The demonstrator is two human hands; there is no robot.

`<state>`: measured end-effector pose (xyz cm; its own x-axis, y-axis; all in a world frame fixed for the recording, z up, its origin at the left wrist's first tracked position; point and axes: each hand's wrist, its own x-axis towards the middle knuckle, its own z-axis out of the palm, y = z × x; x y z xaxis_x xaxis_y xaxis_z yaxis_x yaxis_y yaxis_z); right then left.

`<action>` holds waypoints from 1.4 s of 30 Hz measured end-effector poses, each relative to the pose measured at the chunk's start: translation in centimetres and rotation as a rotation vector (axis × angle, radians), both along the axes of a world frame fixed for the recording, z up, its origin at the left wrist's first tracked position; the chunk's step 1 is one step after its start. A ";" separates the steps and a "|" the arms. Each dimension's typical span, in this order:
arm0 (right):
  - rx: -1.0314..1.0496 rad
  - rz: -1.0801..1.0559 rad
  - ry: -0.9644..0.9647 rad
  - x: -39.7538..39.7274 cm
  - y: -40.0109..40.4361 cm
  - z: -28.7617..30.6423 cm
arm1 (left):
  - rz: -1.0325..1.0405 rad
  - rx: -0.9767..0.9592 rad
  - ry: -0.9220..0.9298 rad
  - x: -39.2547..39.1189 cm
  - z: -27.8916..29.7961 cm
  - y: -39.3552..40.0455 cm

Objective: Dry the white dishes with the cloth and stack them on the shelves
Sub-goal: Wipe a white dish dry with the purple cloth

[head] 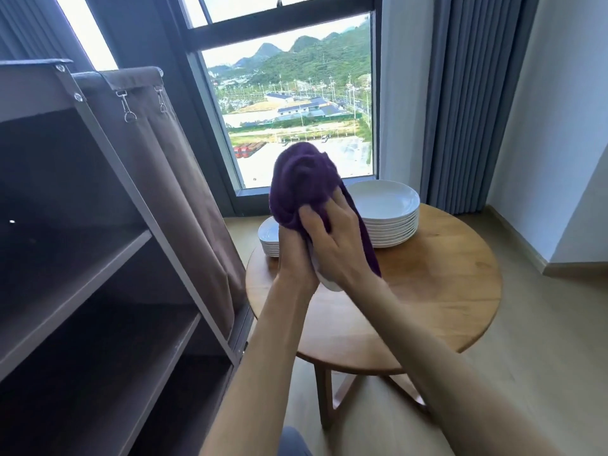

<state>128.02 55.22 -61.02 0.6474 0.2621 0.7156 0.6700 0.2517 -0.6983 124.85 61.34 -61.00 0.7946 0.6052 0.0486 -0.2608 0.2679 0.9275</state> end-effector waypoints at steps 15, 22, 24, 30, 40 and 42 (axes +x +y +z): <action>-0.370 -0.019 0.352 7.7 3.6 0.5 | 0.093 -0.182 -0.221 -0.5 -1.1 -1.4; -0.171 -0.004 0.627 3.1 1.1 -6.0 | 0.282 0.036 -0.205 1.0 0.4 -0.1; -0.035 0.010 0.613 0.3 0.4 -6.7 | 0.309 0.093 -0.170 1.6 0.2 -0.5; 0.167 0.145 0.385 -3.4 -1.9 -5.9 | 0.129 -0.031 -0.064 1.1 -0.5 -0.4; -0.045 -0.062 0.174 3.7 0.5 -0.3 | -0.094 0.080 -0.186 -0.6 -1.6 -2.5; -0.105 -0.059 0.177 5.2 0.8 0.3 | -0.104 0.047 -0.223 -0.9 -1.8 -2.1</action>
<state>133.22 55.98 -60.73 0.7768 0.2870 0.5605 0.5464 0.1353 -0.8265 123.96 59.20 -62.84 0.8186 0.5140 0.2562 -0.4341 0.2617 0.8620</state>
